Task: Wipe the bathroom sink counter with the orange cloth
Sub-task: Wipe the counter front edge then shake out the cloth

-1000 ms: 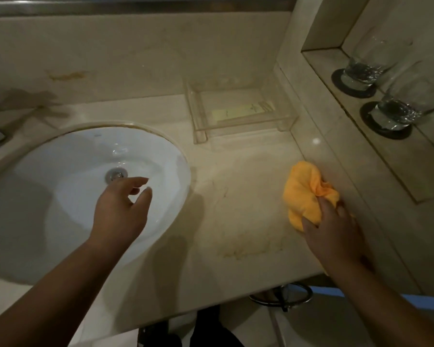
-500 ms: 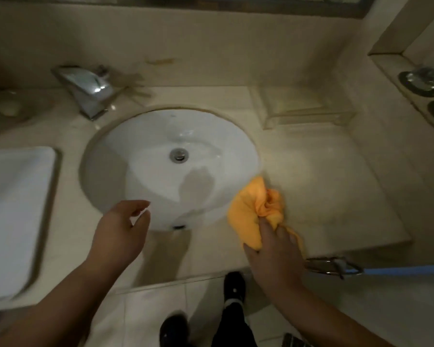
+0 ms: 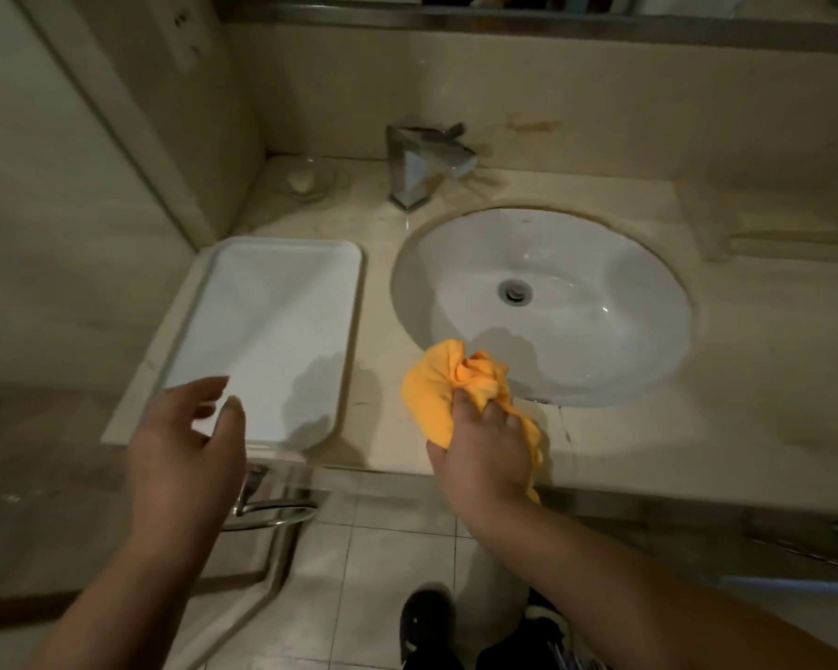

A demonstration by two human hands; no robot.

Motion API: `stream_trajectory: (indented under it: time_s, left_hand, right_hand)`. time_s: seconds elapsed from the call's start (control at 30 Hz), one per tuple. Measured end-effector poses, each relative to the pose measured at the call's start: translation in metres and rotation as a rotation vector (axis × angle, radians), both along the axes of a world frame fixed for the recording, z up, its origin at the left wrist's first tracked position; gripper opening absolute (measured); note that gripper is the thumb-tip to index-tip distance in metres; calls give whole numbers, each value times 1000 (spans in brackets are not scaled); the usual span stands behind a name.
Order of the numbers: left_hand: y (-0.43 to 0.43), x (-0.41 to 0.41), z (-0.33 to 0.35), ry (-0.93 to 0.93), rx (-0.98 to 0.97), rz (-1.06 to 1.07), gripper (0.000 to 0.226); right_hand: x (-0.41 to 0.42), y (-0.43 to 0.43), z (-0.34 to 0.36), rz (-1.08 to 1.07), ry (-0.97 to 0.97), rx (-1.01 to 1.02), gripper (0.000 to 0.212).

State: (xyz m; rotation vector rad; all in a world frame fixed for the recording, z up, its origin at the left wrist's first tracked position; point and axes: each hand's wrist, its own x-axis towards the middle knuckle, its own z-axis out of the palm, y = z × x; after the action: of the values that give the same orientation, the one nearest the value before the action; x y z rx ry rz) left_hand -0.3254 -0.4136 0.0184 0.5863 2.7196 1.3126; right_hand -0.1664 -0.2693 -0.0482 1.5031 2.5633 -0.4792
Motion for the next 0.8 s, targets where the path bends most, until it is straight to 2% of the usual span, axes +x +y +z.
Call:
stream_trajectory:
  time_s: [0.1,0.17,0.27,0.37,0.43,0.6,0.67,0.73,0.8]
  left_hand:
    - [-21,-9,-21,-156,-46,184,19]
    - [-31,-14,-38,-303,-38,255,28]
    - [-34,-15,-47,-463,-13,261,34]
    - [-27,-16,-45,-519,32,237,31]
    - [-19,-14,-36,-488,61,181,29]
    - [10,3,-15,-431,32,-37,24]
    - [24,15,-11,-418,-71,-163,27]
    - [39,30,-8,-434,-201,-272,40]
    - [55,47,0,-545,-272,-330,49]
  right_hand:
    - [-14,-9,3,65,1,-4,70]
    - [-16,-12,5,138,3,-2,69]
    - [-12,-18,8,278,14,-36,64]
    - [-1,-29,18,470,26,-85,59]
    - [10,-34,26,579,17,-166,58]
    - [40,-16,57,678,-17,-392,50]
    - [53,-2,75,708,-28,-402,56]
    - [69,14,96,729,0,-375,58]
    - [86,30,118,747,48,-308,58]
